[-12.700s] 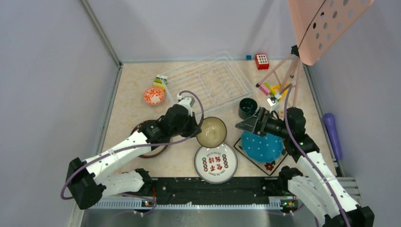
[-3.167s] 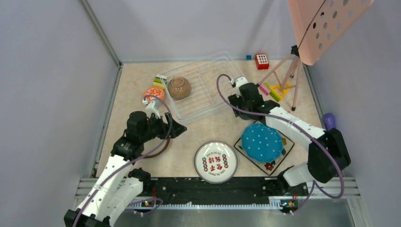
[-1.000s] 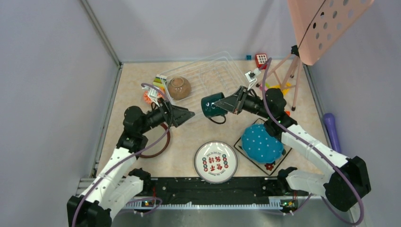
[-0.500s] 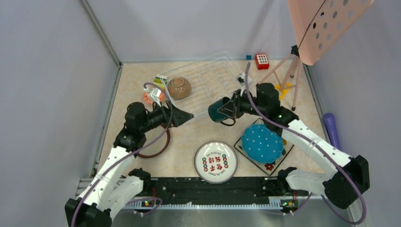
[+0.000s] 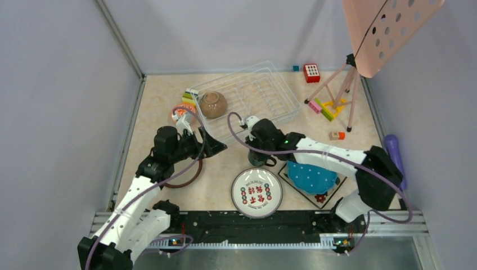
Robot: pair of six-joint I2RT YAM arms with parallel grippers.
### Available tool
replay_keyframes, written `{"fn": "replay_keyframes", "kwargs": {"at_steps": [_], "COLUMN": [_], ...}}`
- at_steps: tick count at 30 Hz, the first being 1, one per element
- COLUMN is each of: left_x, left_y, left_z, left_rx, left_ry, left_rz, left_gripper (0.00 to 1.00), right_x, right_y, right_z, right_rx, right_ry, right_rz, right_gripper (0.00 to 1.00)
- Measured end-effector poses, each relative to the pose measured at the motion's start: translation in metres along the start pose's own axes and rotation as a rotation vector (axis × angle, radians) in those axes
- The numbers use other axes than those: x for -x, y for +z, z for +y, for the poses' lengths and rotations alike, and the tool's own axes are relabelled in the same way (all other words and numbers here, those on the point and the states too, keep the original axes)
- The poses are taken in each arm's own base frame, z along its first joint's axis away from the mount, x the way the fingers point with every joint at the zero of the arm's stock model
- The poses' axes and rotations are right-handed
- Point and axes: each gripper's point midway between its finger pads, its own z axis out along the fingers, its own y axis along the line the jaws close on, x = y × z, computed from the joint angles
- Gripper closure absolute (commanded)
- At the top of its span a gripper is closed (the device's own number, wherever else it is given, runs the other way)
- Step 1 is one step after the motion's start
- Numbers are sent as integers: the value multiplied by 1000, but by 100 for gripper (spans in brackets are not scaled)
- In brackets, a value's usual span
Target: Load the mixed dishes into the dish rack
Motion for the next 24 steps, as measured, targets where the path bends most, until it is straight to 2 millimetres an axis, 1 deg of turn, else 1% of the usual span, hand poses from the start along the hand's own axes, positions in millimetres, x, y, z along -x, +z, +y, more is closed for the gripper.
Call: {"fn": "replay_keyframes", "kwargs": {"at_steps": [2, 3, 4, 5, 8, 9, 10, 12, 14, 16, 20, 22, 24], "left_x": [-4, -6, -7, -9, -11, -12, -12, -13, -14, -18, -33, -44, -55], "left_y": [-1, -1, -1, -1, -1, -1, 0, 2, 4, 8, 20, 27, 36], "left_z": [6, 8, 11, 14, 19, 21, 22, 24, 28, 32, 35, 35, 37], "left_rx": [19, 30, 40, 53, 80, 87, 91, 102, 119, 137, 168, 178, 197], "left_ry": [-7, -10, -13, -18, -25, -27, -29, -34, -39, -45, -52, -51, -54], "left_rz": [3, 6, 8, 11, 15, 16, 17, 22, 30, 43, 97, 134, 172], "left_gripper": [14, 14, 14, 14, 14, 14, 14, 14, 14, 14, 15, 15, 15], "right_x": [-12, -17, -22, -24, -18, -14, -10, -6, -1, 8, 37, 51, 64], "right_y": [17, 24, 28, 31, 32, 32, 32, 30, 25, 16, -19, -43, -68], "right_z": [-2, -4, -6, -7, -9, -9, -8, -4, 1, 6, 10, 8, 1], "right_rx": [-46, -67, -83, -97, -119, -118, -115, -102, -79, -57, -39, -33, -36], "right_ry": [-27, -34, -39, -48, -52, -53, -52, -46, -41, -32, -5, 14, 47], "right_rz": [63, 85, 104, 113, 99, 88, 76, 60, 45, 14, -95, -159, -234], "right_gripper": [100, 93, 73, 61, 27, 16, 8, 4, 4, 4, 5, 5, 5]}}
